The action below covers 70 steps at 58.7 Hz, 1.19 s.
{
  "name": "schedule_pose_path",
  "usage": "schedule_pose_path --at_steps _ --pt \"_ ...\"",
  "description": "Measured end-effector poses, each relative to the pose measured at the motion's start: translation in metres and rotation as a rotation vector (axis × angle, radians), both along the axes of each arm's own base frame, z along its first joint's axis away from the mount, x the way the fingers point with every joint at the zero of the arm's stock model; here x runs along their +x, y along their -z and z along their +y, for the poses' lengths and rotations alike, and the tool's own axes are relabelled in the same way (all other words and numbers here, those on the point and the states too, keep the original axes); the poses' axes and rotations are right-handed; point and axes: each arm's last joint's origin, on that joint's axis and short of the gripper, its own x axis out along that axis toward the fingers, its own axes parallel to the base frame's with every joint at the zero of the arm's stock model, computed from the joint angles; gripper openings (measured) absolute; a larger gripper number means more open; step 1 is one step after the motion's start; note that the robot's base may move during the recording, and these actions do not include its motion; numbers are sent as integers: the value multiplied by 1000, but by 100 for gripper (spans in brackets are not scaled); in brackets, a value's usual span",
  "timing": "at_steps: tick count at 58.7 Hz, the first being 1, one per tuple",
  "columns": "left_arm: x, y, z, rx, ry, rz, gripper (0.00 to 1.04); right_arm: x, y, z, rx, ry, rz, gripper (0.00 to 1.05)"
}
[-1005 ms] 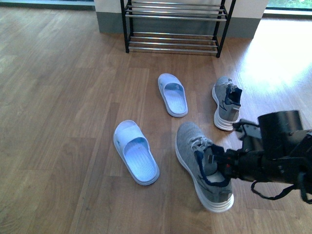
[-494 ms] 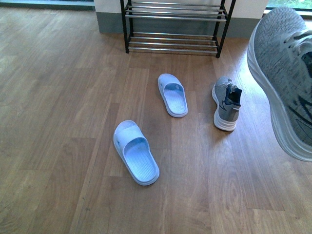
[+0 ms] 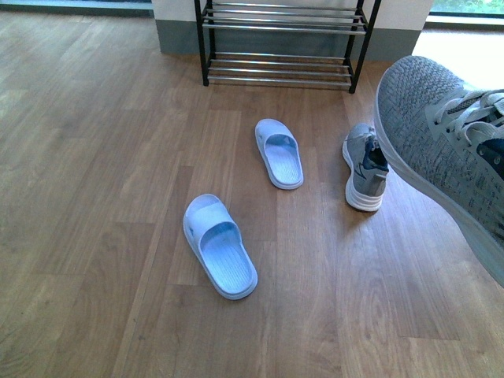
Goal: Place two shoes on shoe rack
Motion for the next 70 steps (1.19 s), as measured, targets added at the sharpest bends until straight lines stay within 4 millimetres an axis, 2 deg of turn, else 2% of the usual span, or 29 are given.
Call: schedule_pose_path --at_steps 70 --pt "0 0 0 0 0 0 95 0 0 0 -1 -1 -1 1"
